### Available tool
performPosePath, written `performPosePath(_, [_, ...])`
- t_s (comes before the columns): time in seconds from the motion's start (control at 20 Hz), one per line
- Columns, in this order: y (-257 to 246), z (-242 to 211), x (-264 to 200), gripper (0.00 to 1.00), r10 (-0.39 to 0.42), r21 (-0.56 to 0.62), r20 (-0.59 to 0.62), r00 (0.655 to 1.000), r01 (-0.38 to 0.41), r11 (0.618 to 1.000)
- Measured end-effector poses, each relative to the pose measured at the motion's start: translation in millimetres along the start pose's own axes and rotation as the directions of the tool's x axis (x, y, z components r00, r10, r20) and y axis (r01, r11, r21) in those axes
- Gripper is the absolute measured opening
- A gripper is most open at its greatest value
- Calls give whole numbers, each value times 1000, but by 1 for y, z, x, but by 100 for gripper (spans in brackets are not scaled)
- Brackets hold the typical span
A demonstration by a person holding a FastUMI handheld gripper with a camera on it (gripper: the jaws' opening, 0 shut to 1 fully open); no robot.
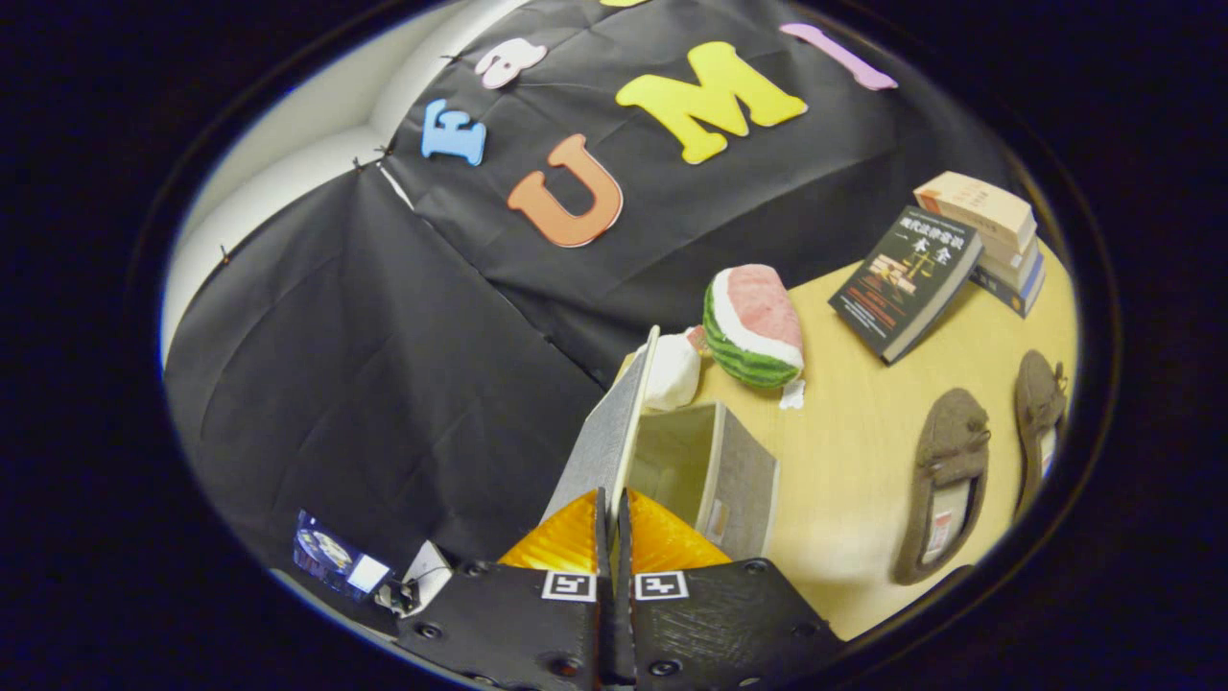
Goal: Open the storage box then place both shoes into the box .Put the left shoe in first, then the right shoe, with the right side of both shoes facing outward in a uniform manner.
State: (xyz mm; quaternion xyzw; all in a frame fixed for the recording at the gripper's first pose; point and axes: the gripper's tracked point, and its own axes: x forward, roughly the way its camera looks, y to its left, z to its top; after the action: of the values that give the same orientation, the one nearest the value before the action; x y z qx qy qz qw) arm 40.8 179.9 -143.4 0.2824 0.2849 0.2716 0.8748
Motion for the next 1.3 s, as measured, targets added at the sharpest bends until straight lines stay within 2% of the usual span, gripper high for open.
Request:
performPosePath(0.3, [82, 34, 15, 0, 3, -202, -26, 1000, -8, 979])
performPosePath(0.5, [146, 35, 39, 0, 47, -294, -52, 998, -60, 954])
performPosePath(0.75, [202, 16, 77, 1, 67, -402, -105, 992, -104, 910])
performPosePath(0.8, [210, 11, 86, 7, 68, -424, -116, 991, -112, 899])
performPosePath(1.0, [240, -14, 114, 15, 75, -488, -163, 984, -147, 860])
performPosePath(1.15, [256, -21, 129, 30, 85, -537, -161, 983, -159, 829])
performPosePath(1.3, [270, -18, 128, 56, 118, -588, -125, 985, -169, 791])
